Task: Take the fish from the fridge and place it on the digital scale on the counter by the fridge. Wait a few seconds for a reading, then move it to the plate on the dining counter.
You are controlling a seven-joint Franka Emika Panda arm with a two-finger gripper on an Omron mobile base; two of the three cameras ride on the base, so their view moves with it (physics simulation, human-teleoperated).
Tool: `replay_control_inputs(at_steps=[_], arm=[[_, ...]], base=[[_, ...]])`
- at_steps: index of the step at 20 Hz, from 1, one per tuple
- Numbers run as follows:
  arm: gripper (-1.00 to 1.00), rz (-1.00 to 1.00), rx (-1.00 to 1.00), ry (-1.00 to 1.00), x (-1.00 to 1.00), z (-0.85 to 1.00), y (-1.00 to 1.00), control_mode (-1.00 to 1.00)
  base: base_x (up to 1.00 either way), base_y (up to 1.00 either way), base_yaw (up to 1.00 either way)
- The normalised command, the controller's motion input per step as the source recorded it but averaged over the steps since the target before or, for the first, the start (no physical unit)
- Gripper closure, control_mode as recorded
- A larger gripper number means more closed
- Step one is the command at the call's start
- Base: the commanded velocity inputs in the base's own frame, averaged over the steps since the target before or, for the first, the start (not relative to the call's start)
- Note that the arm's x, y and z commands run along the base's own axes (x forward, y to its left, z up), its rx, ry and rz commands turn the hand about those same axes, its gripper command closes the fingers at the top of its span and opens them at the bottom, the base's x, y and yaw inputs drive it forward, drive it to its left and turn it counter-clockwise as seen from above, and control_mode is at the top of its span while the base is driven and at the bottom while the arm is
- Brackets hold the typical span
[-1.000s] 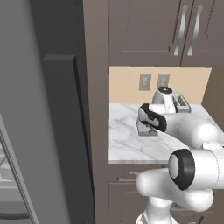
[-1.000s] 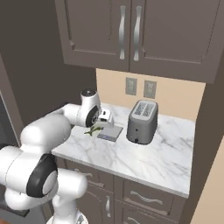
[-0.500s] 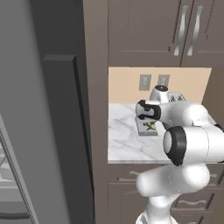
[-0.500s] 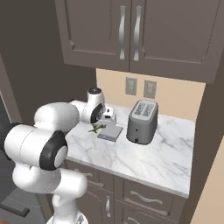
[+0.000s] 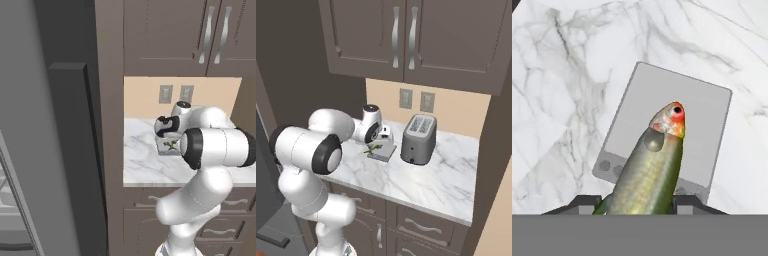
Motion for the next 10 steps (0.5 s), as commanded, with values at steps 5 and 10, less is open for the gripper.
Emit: replay_control_inputs(at_steps=[5, 10], arm=[[1.00, 0.00, 0.00, 0.03, 0.31, -0.19, 0.00, -1.00], [1.00, 0.00, 0.00, 0.01, 0.41, -0.23, 0.00, -1.00]], base=[[0.00, 0.00, 0.00], [0.00, 0.00, 0.00]])
